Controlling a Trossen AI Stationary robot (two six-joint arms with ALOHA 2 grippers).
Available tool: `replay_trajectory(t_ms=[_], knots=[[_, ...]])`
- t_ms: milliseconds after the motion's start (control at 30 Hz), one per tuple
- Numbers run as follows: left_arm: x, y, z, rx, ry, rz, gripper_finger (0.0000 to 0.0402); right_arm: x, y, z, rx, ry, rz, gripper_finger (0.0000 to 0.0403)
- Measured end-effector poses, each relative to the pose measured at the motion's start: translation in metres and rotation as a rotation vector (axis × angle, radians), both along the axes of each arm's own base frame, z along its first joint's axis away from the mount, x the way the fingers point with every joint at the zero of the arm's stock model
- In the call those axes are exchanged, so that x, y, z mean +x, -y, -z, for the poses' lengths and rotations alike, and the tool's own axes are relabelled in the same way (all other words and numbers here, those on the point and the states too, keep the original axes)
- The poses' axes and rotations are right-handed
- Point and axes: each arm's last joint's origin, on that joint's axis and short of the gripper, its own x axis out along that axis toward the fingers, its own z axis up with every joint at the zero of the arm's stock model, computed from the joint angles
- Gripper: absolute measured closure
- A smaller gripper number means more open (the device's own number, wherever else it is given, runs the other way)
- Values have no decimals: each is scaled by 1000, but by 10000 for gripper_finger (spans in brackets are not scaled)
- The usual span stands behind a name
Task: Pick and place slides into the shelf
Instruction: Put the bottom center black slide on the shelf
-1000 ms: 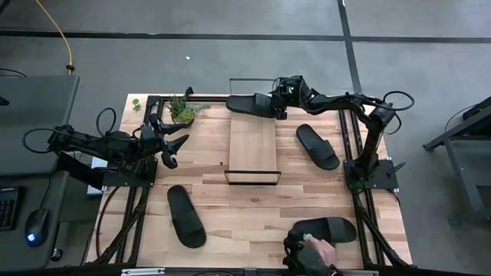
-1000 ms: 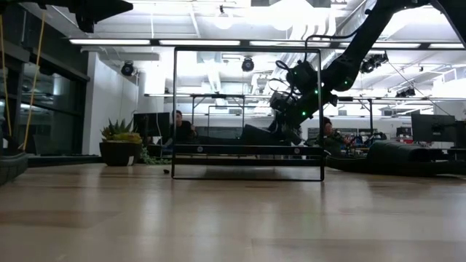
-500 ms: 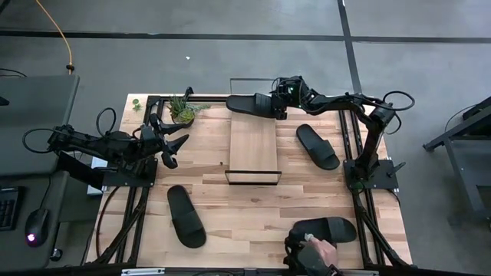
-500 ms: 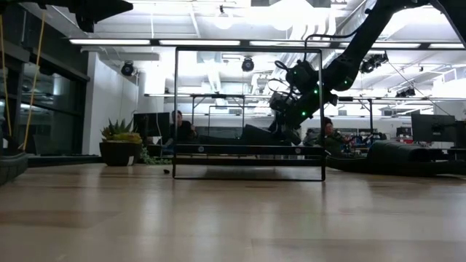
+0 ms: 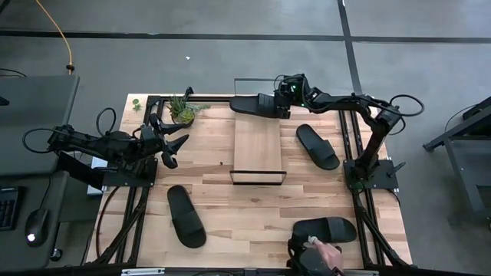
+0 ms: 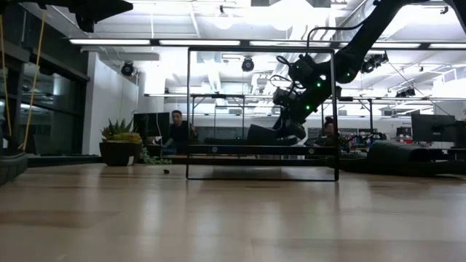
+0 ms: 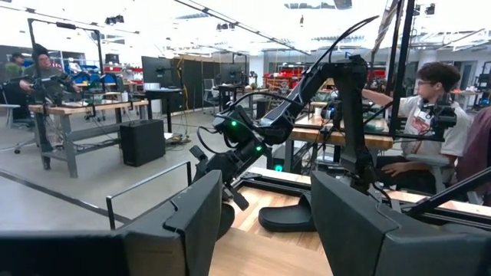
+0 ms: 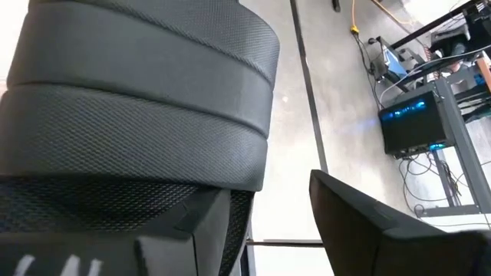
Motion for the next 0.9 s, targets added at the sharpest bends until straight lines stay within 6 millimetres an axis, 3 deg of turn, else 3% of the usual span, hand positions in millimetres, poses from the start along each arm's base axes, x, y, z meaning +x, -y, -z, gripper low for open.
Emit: replay_trajectory(t_ms=[333, 633, 900], knots=[[0, 0, 0, 0, 0, 0, 218, -2, -1, 2, 11, -47, 23, 229], [0, 0, 0, 0, 0, 0, 218, 2, 3, -13, 140, -106, 67, 229], [0, 0, 0, 0, 0, 0, 218, 0, 1, -12, 144, -160, 98, 229]])
